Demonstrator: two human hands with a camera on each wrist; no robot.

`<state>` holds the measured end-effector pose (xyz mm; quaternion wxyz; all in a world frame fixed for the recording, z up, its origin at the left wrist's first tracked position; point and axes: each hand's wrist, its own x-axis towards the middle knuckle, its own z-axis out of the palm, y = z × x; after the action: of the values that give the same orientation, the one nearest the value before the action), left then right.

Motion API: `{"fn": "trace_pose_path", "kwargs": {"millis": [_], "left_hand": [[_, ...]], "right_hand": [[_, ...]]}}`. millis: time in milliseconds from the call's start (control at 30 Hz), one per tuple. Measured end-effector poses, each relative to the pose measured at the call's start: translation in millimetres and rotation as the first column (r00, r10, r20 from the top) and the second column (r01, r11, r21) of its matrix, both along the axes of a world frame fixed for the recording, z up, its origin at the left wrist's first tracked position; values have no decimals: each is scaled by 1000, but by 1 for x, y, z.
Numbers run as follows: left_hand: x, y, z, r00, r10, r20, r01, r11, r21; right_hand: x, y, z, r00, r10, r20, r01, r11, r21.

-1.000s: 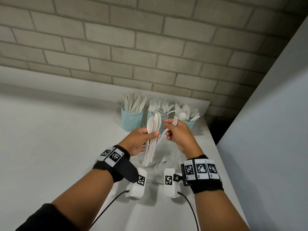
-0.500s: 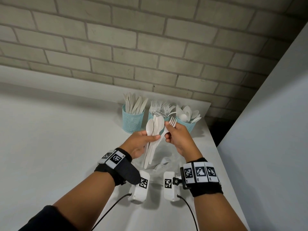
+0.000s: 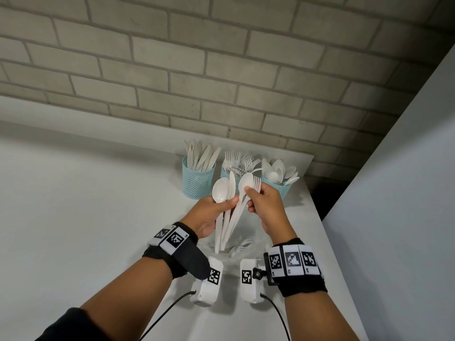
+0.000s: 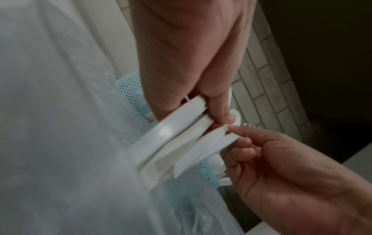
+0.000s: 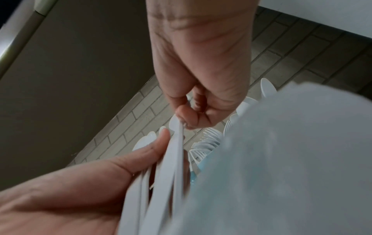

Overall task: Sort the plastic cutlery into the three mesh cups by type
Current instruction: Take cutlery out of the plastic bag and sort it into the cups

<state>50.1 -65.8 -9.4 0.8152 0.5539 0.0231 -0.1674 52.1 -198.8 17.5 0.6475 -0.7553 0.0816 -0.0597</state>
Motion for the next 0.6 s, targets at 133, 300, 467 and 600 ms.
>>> {"fn": "trace_pose_path", "kwargs": {"millis": [133,300,467,600], "left_hand": [[0,2,1,1000,-18,-19,17,999,-48],[-1,1,4,997,-53,-61,48,996,-78],[-1,3,4,997,-49,-62,44,996,-76],[0,6,4,996,-19,-89,9,994,-108]], "right_hand": [[2,-3,-3,999,-39,-20,40,999,37],[1,-2,-3,999,11,-44,-9,999,48],[3,2,0,997,80,-1,-80,995,-67],[11,4,5,993,103,54,-91,976,-199]]}}
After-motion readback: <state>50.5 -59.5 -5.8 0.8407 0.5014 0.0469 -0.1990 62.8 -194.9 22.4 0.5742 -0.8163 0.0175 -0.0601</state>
